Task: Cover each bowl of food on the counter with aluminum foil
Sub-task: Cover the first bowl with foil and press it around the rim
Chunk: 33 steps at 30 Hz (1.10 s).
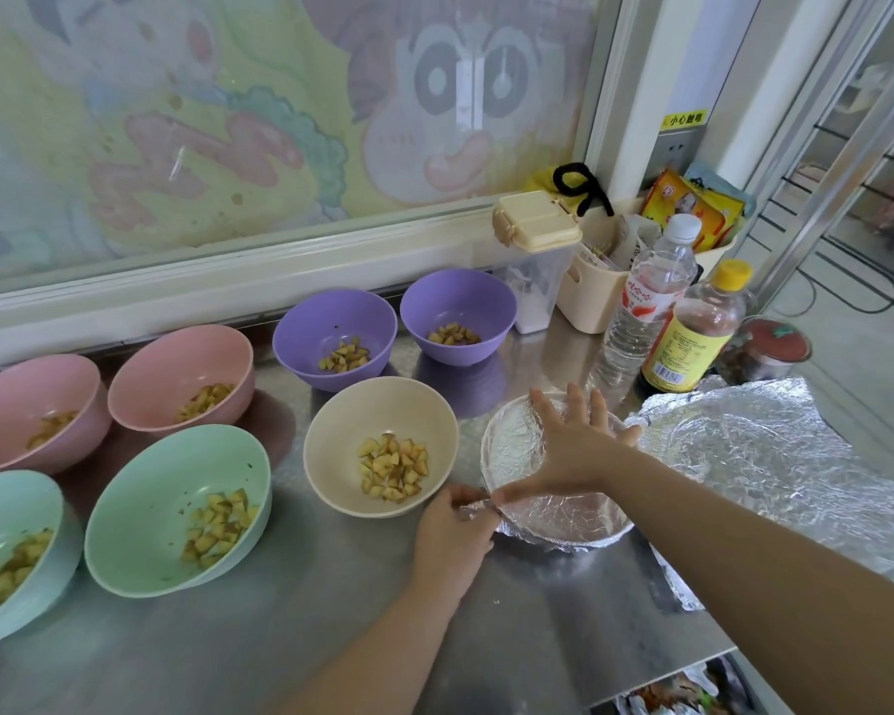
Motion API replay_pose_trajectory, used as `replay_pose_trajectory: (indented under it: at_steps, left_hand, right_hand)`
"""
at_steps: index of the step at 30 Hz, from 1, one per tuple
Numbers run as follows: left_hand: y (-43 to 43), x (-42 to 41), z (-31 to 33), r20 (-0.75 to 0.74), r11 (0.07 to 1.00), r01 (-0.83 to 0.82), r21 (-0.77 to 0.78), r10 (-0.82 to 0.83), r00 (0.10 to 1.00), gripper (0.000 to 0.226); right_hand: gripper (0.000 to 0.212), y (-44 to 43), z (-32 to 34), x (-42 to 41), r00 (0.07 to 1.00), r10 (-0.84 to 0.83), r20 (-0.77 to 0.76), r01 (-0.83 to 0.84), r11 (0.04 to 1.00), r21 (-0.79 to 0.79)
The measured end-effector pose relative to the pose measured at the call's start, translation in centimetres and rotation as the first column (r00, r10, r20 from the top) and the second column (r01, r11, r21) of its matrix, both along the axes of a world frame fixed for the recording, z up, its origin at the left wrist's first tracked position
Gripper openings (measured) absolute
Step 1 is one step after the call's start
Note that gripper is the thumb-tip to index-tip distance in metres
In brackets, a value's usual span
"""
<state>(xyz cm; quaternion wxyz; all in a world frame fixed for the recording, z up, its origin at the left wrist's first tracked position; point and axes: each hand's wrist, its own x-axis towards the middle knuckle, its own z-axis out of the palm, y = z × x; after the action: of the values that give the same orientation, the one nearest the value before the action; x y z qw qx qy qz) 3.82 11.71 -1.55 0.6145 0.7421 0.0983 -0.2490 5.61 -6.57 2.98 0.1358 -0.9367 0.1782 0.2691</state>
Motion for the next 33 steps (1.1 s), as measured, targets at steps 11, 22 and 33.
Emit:
replay_pose_trajectory:
  at_steps: [11, 22, 33]
  left_hand:
    - [-1.4, -1.1, 1.4, -0.523, 0.826, -0.471, -0.310, 0.265, 0.810, 0.009]
    - [-3.2, -0.9, 2.0, -0.562, 0.648, -0.658, -0.384, 0.402, 0.723, 0.034]
    - [-2.9, -1.3, 3.5, -0.461, 0.723, -0.485, -0.492, 0.256, 0.850, 0.041]
  right_hand:
    - [0.162, 0.0, 0.0, 0.0, 1.000, 0.002, 0.005, -0.002, 1.000, -0.003]
    - [0.160, 0.0, 0.0, -0.1, 1.000, 0.002, 0.010, -0.002, 1.000, 0.001]
    - [0.161, 0.0, 0.0, -0.1, 1.000, 0.000, 0.022, 0.000, 1.000, 0.004]
